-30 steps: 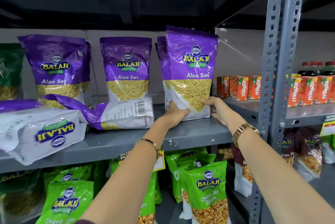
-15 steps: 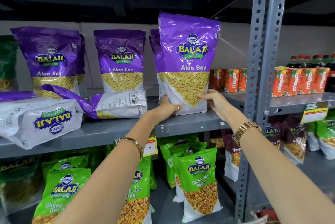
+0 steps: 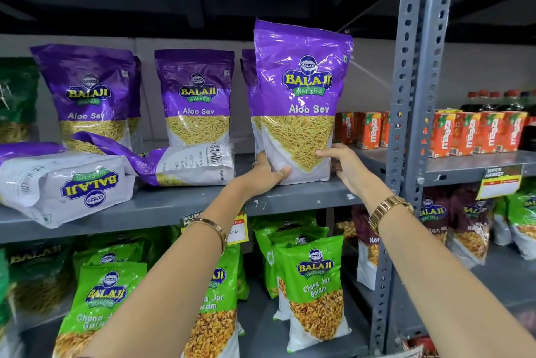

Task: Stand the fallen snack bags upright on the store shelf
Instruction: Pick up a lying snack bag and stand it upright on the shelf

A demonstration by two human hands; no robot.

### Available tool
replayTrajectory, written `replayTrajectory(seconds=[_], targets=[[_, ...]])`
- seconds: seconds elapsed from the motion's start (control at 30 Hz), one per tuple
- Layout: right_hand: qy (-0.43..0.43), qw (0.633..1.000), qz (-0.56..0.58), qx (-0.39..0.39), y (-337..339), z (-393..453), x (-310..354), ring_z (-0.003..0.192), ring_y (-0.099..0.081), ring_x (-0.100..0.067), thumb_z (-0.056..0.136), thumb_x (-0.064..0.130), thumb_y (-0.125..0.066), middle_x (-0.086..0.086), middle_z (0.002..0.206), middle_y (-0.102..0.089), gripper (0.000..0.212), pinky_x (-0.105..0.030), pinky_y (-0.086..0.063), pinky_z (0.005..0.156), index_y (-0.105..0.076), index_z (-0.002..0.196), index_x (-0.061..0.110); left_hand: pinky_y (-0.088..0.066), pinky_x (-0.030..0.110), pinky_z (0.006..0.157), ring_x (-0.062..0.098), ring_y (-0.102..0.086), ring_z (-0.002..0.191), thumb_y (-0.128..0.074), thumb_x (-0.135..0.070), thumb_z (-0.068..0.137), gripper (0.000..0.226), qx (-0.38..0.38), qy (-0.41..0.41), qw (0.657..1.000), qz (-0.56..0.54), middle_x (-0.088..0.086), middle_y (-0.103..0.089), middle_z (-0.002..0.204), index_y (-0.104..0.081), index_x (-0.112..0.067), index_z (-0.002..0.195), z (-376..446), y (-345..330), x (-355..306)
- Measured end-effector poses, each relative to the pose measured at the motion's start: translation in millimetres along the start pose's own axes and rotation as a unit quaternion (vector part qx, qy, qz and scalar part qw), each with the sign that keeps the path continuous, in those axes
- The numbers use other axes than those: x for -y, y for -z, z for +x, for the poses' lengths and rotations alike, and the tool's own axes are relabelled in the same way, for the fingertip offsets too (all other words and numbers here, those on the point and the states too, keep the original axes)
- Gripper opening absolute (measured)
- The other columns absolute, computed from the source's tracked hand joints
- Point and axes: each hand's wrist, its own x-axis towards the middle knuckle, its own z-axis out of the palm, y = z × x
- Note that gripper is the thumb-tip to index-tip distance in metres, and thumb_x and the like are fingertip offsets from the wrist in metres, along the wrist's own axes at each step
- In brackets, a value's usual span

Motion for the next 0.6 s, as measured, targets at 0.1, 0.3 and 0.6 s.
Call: replayTrajectory(seconds=[0.1, 0.3, 0.6], targets=[[-0.003, 1.000, 0.009, -0.015, 0.6, 1.4, -1.6, 0.118, -0.052, -0.030, 0.069, 0.014, -0.066, -0.010, 0.112, -0.064, 0.043, -0.041, -0.032, 0.104, -0.058, 0.110, 0.006, -0.017, 0.038, 0.113, 0.029, -0.013, 0.144, -0.042, -0.050, 0.091, 0.087, 0.005, -0.007, 1.000, 0.007, 0.012, -0.002, 0.158, 0.014, -0.011, 0.145, -2.3, -1.1, -2.0], [-0.005, 1.000, 0.011, -0.024, 0.3, 2.9, -2.7, 0.120, -0.049, -0.030, 0.068, 0.014, -0.067, -0.014, 0.124, -0.059, 0.048, -0.048, -0.029, 0.109, -0.055, 0.113, 0.005, -0.016, 0.037, 0.113, 0.027, -0.012, 0.144, -0.043, -0.051, 0.090, 0.087, 0.008, -0.016, 1.000, 0.003, 0.010, -0.002, 0.158, 0.013, -0.013, 0.145, -3.2, -2.2, -1.5], [-0.010, 0.999, 0.030, -0.042, 0.3, 3.4, -4.4, 0.102, -0.052, -0.024, 0.066, 0.020, -0.065, -0.001, 0.095, -0.061, 0.017, -0.031, -0.039, 0.080, -0.054, 0.079, 0.022, -0.013, 0.039, 0.115, 0.026, -0.009, 0.145, -0.047, -0.048, 0.089, 0.087, 0.003, -0.028, 0.999, -0.023, 0.009, -0.006, 0.158, 0.009, -0.013, 0.146, -1.2, -3.6, 0.1]])
